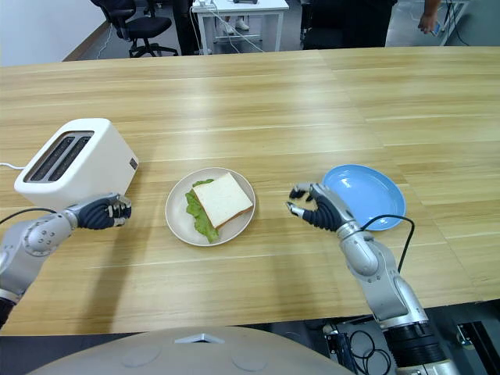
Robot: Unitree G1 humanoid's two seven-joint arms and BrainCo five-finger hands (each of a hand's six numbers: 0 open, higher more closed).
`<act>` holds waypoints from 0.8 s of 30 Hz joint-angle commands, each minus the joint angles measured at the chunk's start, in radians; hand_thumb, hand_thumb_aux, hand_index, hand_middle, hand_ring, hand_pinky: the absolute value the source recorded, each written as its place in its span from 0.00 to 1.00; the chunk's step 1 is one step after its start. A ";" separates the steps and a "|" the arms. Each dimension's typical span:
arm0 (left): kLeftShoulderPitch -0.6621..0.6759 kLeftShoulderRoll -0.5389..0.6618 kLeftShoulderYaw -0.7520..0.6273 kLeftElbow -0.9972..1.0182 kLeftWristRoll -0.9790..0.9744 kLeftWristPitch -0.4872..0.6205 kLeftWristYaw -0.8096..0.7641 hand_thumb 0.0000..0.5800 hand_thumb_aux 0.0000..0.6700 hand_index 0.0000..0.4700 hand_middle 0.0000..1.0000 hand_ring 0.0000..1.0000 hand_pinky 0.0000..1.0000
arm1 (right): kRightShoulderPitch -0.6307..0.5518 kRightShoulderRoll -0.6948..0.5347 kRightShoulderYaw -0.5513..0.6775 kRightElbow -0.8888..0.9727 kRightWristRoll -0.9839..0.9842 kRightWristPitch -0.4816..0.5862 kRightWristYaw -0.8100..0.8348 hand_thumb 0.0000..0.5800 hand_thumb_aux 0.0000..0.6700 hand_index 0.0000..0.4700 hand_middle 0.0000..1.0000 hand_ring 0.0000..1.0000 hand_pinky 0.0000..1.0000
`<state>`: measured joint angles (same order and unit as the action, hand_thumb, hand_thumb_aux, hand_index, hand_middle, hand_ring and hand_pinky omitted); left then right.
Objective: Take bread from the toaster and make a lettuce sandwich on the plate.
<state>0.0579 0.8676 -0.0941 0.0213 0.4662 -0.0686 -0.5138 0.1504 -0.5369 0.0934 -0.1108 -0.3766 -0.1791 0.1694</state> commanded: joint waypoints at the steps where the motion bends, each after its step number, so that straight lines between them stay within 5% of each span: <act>1: 0.003 -0.041 -0.084 0.018 0.041 0.008 -0.026 1.00 1.00 0.98 1.00 1.00 1.00 | 0.005 -0.018 0.100 0.020 -0.067 0.015 0.086 1.00 1.00 0.98 1.00 1.00 1.00; 14: -0.066 -0.173 -0.247 0.134 0.077 -0.011 -0.068 1.00 1.00 0.98 1.00 1.00 1.00 | -0.117 0.055 0.349 0.174 -0.245 0.036 0.169 1.00 1.00 0.98 1.00 1.00 1.00; 24: -0.243 -0.366 -0.283 0.307 0.031 -0.074 -0.001 1.00 1.00 0.98 1.00 1.00 1.00 | -0.328 0.151 0.385 0.468 -0.273 -0.019 0.074 1.00 1.00 0.98 1.00 1.00 1.00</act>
<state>-0.1600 0.5413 -0.3440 0.2511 0.5047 -0.1381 -0.5234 -0.1451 -0.3958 0.4654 0.2506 -0.6341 -0.1975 0.2649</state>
